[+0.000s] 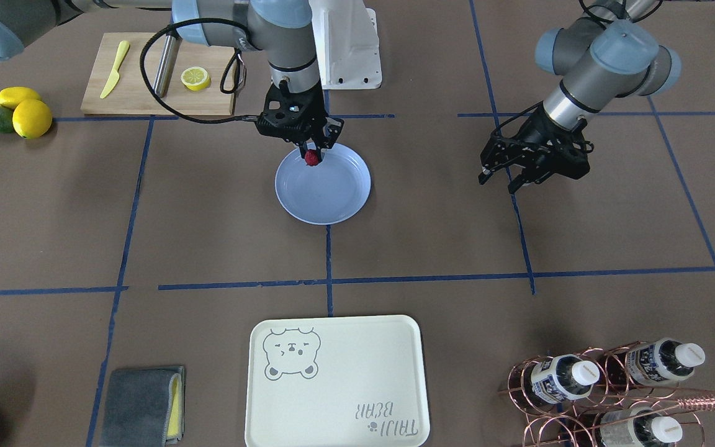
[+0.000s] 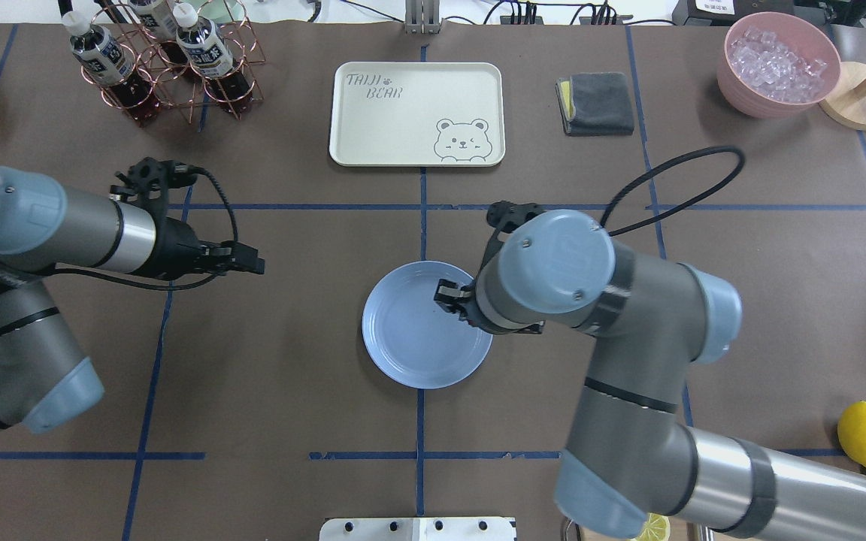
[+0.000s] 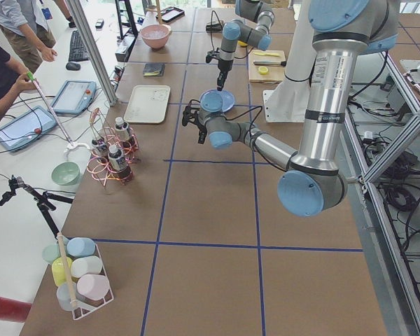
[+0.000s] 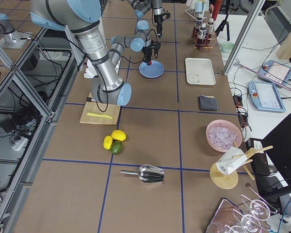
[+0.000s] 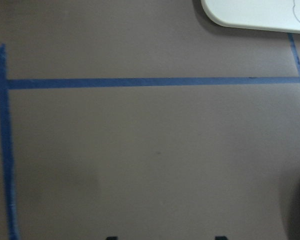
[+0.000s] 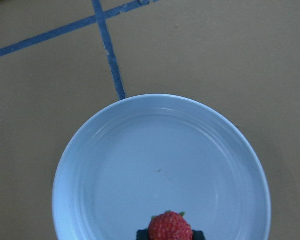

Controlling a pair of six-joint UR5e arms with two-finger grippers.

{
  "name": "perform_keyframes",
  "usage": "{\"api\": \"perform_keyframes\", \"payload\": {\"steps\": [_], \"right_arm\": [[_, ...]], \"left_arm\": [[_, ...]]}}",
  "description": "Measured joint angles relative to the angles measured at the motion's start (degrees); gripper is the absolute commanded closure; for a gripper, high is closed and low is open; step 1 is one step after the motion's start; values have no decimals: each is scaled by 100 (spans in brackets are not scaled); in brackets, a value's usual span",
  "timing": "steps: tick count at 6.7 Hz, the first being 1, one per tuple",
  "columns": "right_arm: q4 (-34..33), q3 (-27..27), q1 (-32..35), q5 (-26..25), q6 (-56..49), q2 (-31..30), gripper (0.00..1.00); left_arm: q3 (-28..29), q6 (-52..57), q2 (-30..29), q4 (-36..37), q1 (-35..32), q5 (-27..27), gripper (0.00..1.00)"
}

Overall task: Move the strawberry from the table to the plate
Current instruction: 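Lower the strawberry onto the plate center and open the right gripper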

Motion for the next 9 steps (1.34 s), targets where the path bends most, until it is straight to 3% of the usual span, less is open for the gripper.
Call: {"api": "perform_keyframes", "payload": {"steps": [3,9], "right_arm": [[458,-646,-63,-122,94,161,100],[502,-946,-68,-127,88,208,100]], "left_arm": [[-101,425,327,-18,-255,-91,27],[-97,436,311,-11,-270,-74,26]]}}
